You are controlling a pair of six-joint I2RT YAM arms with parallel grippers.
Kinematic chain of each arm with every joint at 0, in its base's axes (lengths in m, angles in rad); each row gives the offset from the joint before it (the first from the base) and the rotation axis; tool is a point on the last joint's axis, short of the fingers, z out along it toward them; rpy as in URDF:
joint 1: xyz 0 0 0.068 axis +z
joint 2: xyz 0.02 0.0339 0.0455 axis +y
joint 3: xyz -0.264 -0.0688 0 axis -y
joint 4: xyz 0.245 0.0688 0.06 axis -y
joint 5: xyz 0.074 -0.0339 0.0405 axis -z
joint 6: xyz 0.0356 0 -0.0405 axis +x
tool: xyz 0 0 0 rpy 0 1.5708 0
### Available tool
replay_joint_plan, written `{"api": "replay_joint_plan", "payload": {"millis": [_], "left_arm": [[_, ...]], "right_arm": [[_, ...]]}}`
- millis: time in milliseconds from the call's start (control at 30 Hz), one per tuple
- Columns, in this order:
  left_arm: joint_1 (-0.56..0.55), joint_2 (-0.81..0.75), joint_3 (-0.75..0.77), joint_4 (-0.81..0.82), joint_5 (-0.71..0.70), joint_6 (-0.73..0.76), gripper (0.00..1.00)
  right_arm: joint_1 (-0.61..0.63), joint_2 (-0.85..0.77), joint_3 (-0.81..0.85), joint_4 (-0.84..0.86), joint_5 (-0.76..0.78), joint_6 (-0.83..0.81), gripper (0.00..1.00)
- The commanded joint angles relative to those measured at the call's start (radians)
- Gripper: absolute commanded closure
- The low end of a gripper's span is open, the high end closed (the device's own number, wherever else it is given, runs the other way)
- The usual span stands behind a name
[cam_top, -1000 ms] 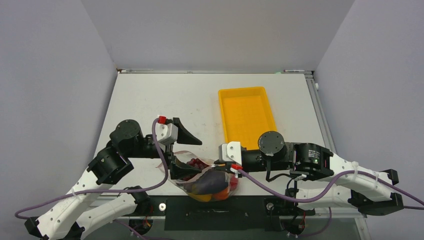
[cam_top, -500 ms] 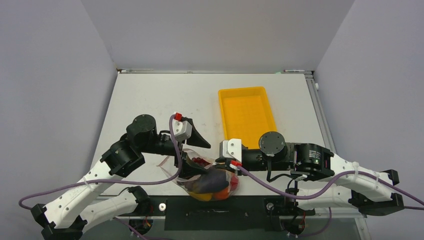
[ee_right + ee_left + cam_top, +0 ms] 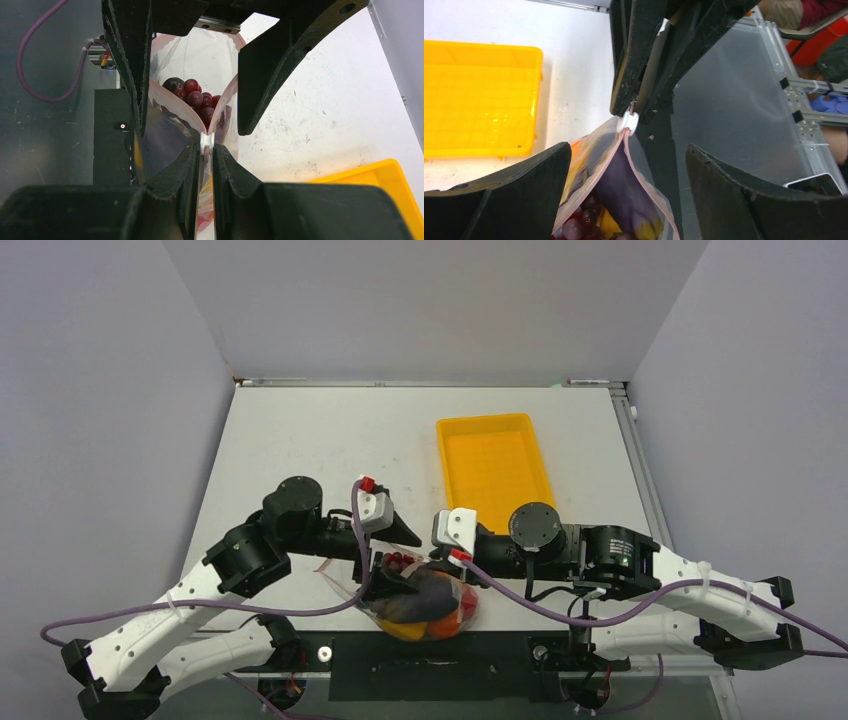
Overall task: Place the food in the zip-top bag and seal the zipper
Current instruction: Zip the zipper food storage bag at the center of the board.
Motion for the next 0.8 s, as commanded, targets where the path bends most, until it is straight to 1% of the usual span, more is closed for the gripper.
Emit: {"api": "replay_joint_plan", "payload": {"millis": [0, 167, 333, 400, 433, 467, 533, 567, 600, 667, 700, 767], "left_arm": [[-0.017, -0.005, 0.0, -0.022, -0.096, 0.034, 0.21], [-0.024, -0.007, -0.005, -0.04, -0.128, 0.044, 0.28], [-0.025, -0.009, -0.001, -0.064, -0.175, 0.056, 0.37], [-0.025, -0.015, 0.0, -0.067, -0.185, 0.062, 0.43], [-0.025, -0.018, -0.002, -0.068, -0.189, 0.064, 0.47], [-0.025, -0.021, -0.002, -0.068, -0.191, 0.067, 0.55], [-0.025, -0.026, -0.002, -0.065, -0.189, 0.067, 0.81], [-0.025, -0.027, 0.0, -0.064, -0.184, 0.067, 0.97], [-0.025, -0.025, 0.003, -0.068, -0.18, 0.068, 1.0], [-0.025, -0.024, 0.008, -0.073, -0.165, 0.067, 1.0], [-0.025, -0.026, 0.011, -0.074, -0.155, 0.068, 1.0], [-0.025, -0.035, 0.008, -0.068, -0.139, 0.067, 1.0]], "right_arm": [[0.006, 0.006, 0.042, 0.027, 0.049, 0.036, 0.95], [0.006, 0.008, 0.051, 0.028, 0.064, 0.066, 0.95], [0.006, 0.011, 0.059, 0.023, 0.078, 0.077, 0.95], [0.005, 0.012, 0.061, 0.019, 0.078, 0.077, 0.95], [0.007, 0.012, 0.063, 0.019, 0.079, 0.077, 0.95], [0.006, 0.012, 0.062, 0.019, 0.078, 0.077, 0.95], [0.006, 0.012, 0.06, 0.022, 0.08, 0.077, 0.95], [0.006, 0.012, 0.058, 0.024, 0.08, 0.077, 0.95], [0.007, 0.012, 0.056, 0.026, 0.081, 0.076, 0.95], [0.006, 0.008, 0.051, 0.028, 0.08, 0.073, 0.95], [0.006, 0.005, 0.045, 0.032, 0.08, 0.069, 0.92], [0.005, -0.014, 0.021, 0.051, 0.084, 0.064, 0.83]]}}
